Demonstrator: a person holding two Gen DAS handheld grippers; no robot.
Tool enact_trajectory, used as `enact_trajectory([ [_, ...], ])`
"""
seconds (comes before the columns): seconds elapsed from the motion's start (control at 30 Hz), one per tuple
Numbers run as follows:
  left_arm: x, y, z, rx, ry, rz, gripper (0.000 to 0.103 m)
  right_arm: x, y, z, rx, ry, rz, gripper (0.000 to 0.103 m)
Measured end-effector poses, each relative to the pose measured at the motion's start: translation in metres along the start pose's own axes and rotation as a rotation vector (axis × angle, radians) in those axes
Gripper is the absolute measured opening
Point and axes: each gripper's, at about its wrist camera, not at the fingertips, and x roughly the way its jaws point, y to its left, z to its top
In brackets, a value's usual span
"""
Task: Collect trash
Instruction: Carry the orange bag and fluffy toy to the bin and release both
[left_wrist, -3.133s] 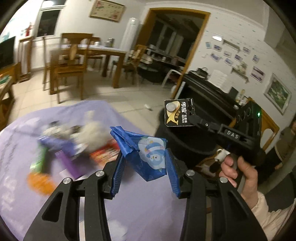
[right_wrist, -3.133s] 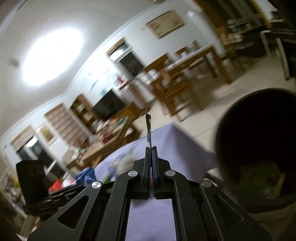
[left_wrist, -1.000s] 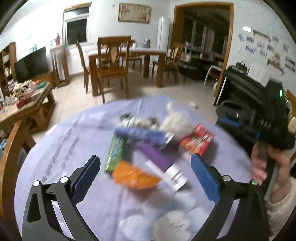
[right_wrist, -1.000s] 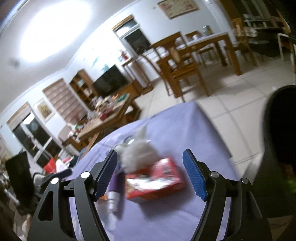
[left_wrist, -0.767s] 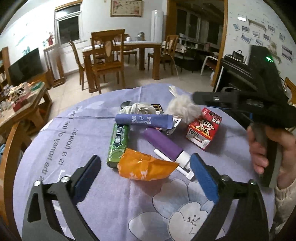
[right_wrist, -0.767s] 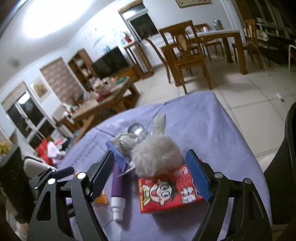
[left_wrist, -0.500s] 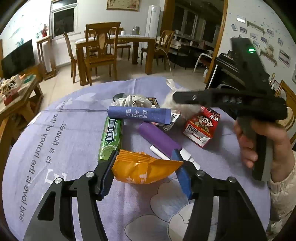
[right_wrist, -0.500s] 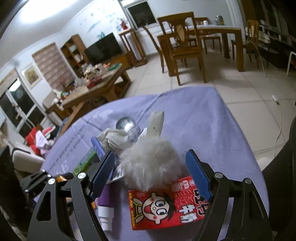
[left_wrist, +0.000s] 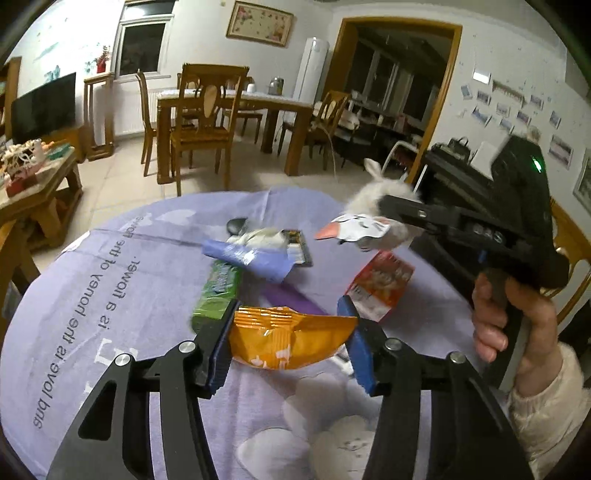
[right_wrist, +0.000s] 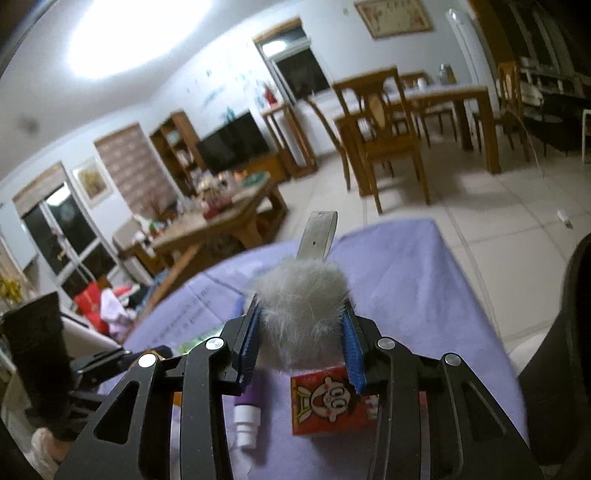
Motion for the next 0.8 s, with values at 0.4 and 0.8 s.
enact_trajectory([
  [0.4,0.002,-0.064,0.025,0.039,-0.074,-0.083,0.052,-0.12,-0.063,-0.01,0.065,-0.198,-0.059,0.039],
  [0.8,0.07,-0.175,0.057,0.129,-0.035,-0.244,0.053,-0.221,-0.181,-0.036,0.216,-0.341,-0.212,0.039],
])
